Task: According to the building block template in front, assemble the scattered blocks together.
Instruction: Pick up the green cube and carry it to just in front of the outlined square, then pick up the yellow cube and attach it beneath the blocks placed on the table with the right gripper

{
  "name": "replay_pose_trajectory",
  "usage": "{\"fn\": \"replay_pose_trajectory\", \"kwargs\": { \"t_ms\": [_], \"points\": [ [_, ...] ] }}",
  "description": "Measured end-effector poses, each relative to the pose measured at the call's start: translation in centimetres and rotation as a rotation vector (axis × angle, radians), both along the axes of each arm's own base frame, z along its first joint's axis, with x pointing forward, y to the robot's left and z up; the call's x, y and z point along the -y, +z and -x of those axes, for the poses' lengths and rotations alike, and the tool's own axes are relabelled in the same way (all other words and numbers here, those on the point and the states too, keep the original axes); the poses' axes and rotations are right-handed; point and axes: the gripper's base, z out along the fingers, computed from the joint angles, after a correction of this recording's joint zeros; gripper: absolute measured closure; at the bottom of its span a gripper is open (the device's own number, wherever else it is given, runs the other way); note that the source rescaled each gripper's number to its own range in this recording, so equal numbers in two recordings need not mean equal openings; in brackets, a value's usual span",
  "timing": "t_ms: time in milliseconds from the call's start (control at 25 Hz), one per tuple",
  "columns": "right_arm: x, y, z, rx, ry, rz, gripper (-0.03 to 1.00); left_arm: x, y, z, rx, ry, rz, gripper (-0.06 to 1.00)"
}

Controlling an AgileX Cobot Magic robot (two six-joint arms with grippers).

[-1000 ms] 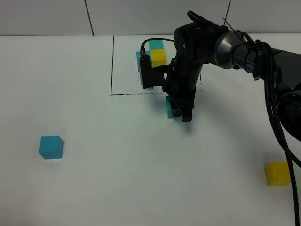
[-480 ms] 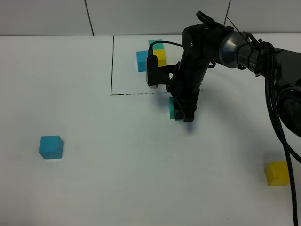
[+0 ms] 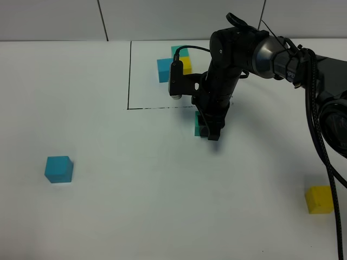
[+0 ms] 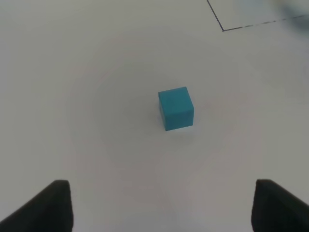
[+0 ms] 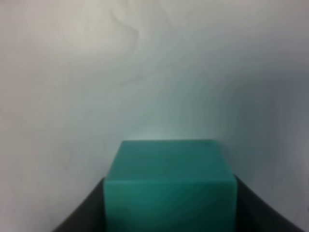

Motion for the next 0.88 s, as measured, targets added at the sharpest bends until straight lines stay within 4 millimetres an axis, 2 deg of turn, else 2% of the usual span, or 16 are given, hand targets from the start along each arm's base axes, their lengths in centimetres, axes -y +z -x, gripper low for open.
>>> {"fn": "replay_pose_trajectory", "kwargs": {
  "t_ms": [440,520,600,720,880],
  "points": [
    [0.0,0.0,0.0,-0.001,-0.004,-0.001,0.95,0.0,0.0,0.0,0.000,0.000,0.000,0.09],
    [0.0,0.0,0.0,-0.001,-0.007,-0.001,0.92,0.0,0.0,0.0,0.000,0.000,0.000,0.09],
    [0.0,-0.1,0.0,-0.003,-0.008,0.002,0.81,0.0,0.0,0.0,0.000,0.000,0.000,0.09],
    [0.1,-0.1,0.0,0.000,-0.014,0.007,0.57,0.0,0.0,0.0,0.000,0.000,0.000,0.09],
    [0.2,1.6,0.0,0.028,-0.052,-0.003,0.26,0.0,0.0,0.0,0.000,0.000,0.000,0.09]
  ]
}}
